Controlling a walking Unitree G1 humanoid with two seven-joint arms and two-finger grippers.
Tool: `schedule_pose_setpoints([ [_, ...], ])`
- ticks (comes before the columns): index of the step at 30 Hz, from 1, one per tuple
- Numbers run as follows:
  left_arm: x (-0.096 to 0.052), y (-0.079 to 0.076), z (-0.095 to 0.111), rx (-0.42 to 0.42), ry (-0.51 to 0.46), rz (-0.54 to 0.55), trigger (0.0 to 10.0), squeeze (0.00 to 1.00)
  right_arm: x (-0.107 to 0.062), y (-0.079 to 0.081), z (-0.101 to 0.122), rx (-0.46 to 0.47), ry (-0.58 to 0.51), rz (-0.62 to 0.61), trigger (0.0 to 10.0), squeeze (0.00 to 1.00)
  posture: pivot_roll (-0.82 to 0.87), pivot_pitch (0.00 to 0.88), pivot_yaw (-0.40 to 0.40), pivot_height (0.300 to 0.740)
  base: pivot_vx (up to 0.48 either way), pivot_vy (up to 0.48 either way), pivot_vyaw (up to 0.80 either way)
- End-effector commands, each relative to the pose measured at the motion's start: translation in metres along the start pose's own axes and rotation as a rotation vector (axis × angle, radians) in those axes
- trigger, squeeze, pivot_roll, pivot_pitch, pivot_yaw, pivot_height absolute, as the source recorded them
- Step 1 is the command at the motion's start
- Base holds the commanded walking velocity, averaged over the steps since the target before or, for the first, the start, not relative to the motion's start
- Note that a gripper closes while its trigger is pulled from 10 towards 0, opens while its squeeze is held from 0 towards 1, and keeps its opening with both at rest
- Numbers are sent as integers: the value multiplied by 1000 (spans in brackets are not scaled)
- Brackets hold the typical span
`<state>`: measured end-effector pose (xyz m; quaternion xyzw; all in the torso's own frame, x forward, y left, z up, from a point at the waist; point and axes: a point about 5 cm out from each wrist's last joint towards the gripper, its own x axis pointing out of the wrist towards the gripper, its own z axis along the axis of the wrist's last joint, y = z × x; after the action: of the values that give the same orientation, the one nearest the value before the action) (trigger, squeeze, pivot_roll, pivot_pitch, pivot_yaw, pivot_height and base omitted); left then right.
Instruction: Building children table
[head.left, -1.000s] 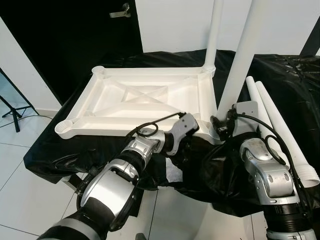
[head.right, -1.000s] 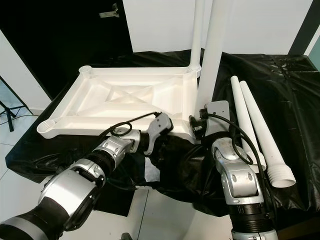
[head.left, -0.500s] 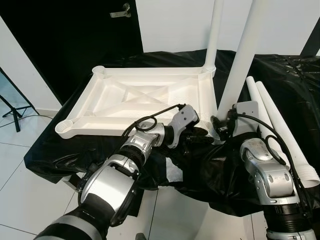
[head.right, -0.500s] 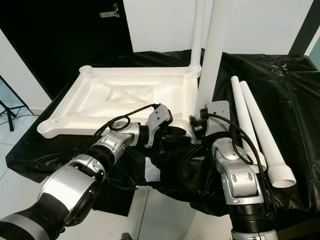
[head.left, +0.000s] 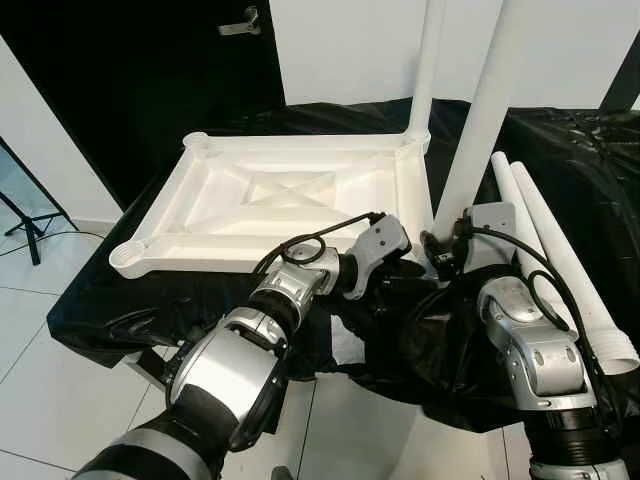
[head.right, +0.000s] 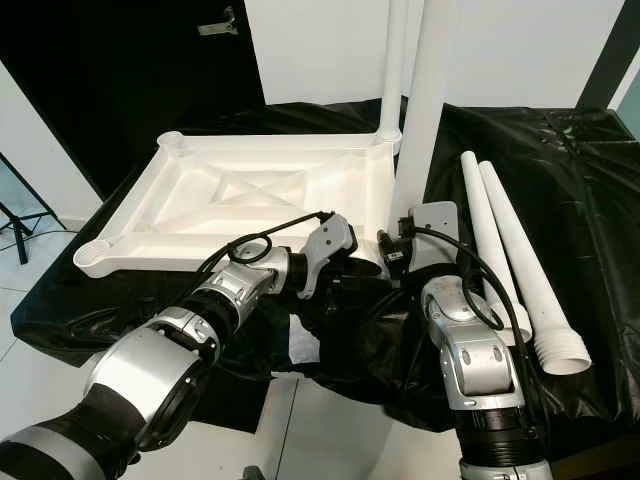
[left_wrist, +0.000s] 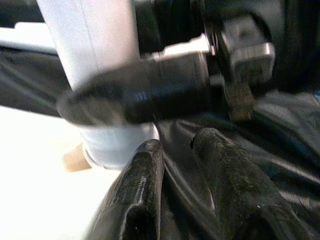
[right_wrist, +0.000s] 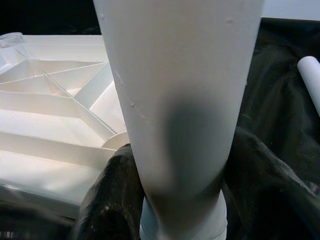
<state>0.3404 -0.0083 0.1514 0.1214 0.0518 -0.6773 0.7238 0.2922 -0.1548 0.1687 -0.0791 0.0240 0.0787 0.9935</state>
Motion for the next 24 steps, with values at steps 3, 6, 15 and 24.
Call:
schedule_pose_setpoints([
  [3,-3,21,-3,4,36,437,10000,110,-2,5,-8,15,39,15,10000,0,-152,0,96,740,0,0,0],
  [6,-1,17,-9,4,82,413,10000,114,-1,6,-8,15,38,15,10000,0,-152,0,97,740,0,0,0],
  [15,4,8,-22,7,162,339,10000,110,-1,6,-8,19,37,13,10000,0,-152,0,99,740,0,0,0],
  [24,7,6,-21,13,155,335,10000,114,0,15,-11,109,25,-85,10000,0,-150,0,100,740,0,0,0],
])
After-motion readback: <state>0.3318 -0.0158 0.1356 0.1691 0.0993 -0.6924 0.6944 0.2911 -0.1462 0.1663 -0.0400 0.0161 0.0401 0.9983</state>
